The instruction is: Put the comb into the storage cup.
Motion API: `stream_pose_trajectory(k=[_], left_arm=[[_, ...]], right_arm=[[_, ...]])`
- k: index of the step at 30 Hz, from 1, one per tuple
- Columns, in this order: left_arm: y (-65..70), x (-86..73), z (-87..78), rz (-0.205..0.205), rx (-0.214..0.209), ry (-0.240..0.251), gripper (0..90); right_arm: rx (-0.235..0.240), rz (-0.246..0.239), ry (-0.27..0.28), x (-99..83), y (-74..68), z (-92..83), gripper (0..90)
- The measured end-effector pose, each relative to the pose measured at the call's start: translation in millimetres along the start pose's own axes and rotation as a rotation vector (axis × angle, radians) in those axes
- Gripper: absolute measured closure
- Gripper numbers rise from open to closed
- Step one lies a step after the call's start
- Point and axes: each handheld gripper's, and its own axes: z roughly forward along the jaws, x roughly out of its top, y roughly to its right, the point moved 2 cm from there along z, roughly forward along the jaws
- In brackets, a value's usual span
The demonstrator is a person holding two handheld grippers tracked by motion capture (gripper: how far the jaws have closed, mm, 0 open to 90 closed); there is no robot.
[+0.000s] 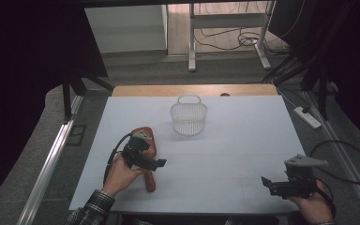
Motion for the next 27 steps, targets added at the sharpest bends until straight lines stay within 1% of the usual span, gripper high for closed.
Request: stream_pose_trajectory(k=[2, 3, 4, 5, 8, 10, 12, 17, 19, 20, 23, 25, 27], left_arm=[[-0.2, -1.5, 0.2, -0.009, -0.007, -0.017, 17.7], [-0.2, -1.8, 0.4, -0.014, -0.009, -0.022, 24.2], [0.1, -2.1, 0.8, -0.023, -0.009, -0.024, 27.5], [0.3, -2.2, 1.0, -0.028, -0.007, -0.027, 33.0], [0.5, -2.8, 0.3, -0.04, 0.01, -0.031, 43.6], [-0.3, -3.2, -0.9, -0.049, 0.006, -0.027, 52.4], [-1.2, -4.1, -1.8, -0.049, 0.002, -0.02, 60.0], [-2.8, -7.2, -0.5, -0.056, -0.017, -0.022, 79.4], [-2.3, -9.2, 1.2, -0.049, -0.014, -0.03, 86.4], [-2.2, -9.9, 2.0, -0.043, -0.007, -0.036, 88.6], [-2.0, -11.6, 3.6, -0.038, -0.006, -0.037, 88.7], [-2.9, -13.1, 4.7, -0.027, 0.002, -0.042, 88.7], [-4.7, -15.6, 6.6, -0.031, -0.002, -0.051, 88.7]], right_arm=[[0.002, -0.002, -0.001, 0.0, -0.2, 0.0, 0.0], [0.002, -0.005, -0.002, 0.0, -0.3, 0.0, 0.2], [0.002, -0.007, -0.002, 0.0, -0.4, 0.0, 0.5], [0.004, -0.009, -0.003, 0.0, -0.7, -0.1, 0.7], [0.003, -0.015, -0.004, 0.0, -1.2, 0.1, 0.8], [0.003, -0.016, -0.005, -0.1, -1.3, 0.1, 0.8], [0.004, -0.016, -0.006, -0.1, -1.2, 0.2, 1.0], [0.004, -0.018, -0.009, 0.1, -1.4, 0.7, 1.4], [0.003, -0.02, -0.011, 0.1, -1.6, 0.9, 1.5], [0.002, -0.021, -0.012, 0.1, -1.7, 1.0, 1.5], [0.001, -0.022, -0.013, 0.1, -1.8, 1.2, 1.6], [0.002, -0.023, -0.013, 0.1, -1.8, 1.2, 1.7], [0.001, -0.024, -0.014, 0.1, -1.9, 1.2, 1.7]])
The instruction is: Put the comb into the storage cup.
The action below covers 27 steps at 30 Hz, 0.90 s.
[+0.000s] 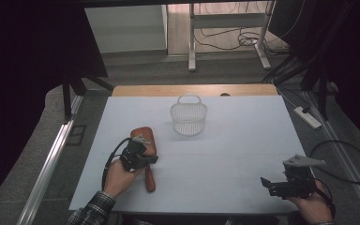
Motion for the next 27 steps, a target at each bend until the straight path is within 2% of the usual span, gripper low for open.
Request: stream_pose_trajectory(k=[6, 12, 22, 27], left_arm=[[-3.2, -5.5, 7.7, -0.026, 0.0, -0.03, 88.7], [-3.1, -7.9, 14.3, -0.025, 0.013, -0.084, 88.7], [-7.8, -13.2, 10.4, -0.049, 0.009, -0.093, 88.9], [-11.0, -19.3, 8.4, -0.062, 0.01, -0.118, 88.9]], right_arm=[[0.0, -0.004, -0.003, 0.1, -0.3, 0.2, 1.8], [0.002, -0.007, -0.006, 0.0, -0.5, 0.2, 2.1], [0.002, -0.005, -0.009, 0.0, -0.7, 0.5, 2.6], [0.002, -0.008, -0.011, 0.1, -0.8, 0.6, 2.6]])
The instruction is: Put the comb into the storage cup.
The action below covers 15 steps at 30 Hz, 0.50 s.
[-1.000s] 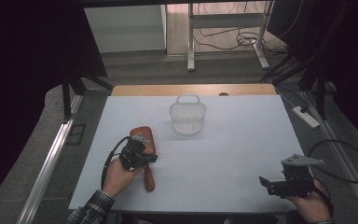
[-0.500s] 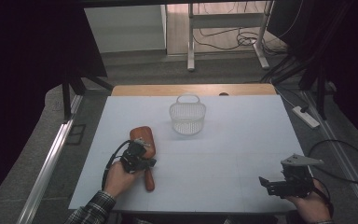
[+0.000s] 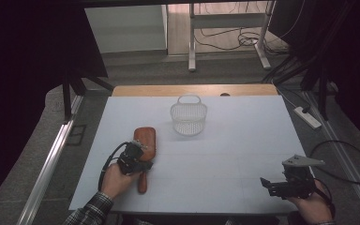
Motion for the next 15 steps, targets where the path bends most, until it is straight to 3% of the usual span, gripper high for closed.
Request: stream_pose_trajectory(k=[15], left_arm=[[-4.5, -8.8, -6.0, -0.013, -0.015, -0.021, 89.0]], right_arm=[[-0.002, -0.002, -0.001, 0.0, -0.2, 0.1, 2.6]])
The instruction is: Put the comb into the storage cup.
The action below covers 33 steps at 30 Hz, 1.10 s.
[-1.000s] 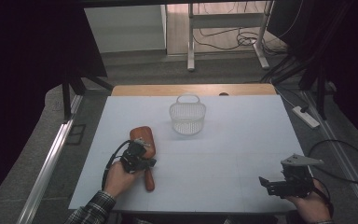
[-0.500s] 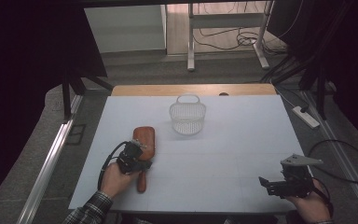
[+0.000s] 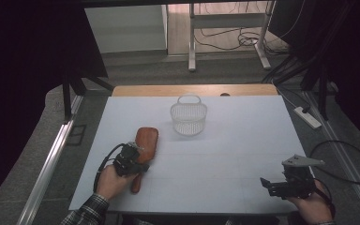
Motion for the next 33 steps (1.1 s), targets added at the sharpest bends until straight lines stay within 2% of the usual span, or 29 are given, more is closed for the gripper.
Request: stream_pose_trajectory(k=[10, 24, 33], left_arm=[[-3.0, -4.2, -2.6, -0.026, -0.006, -0.004, 89.0], [-18.0, -13.5, -11.4, -0.062, 0.03, 0.002, 89.0], [-26.7, -16.4, -14.3, -0.078, 0.076, -0.006, 89.0]], right_arm=[[-0.001, 0.001, -0.001, 0.0, 0.0, 0.0, 2.6], [-0.001, 0.001, -0.001, 0.0, 0.1, 0.1, 2.6], [-0.002, 0.001, -0.003, 0.0, 0.0, 0.2, 2.6]])
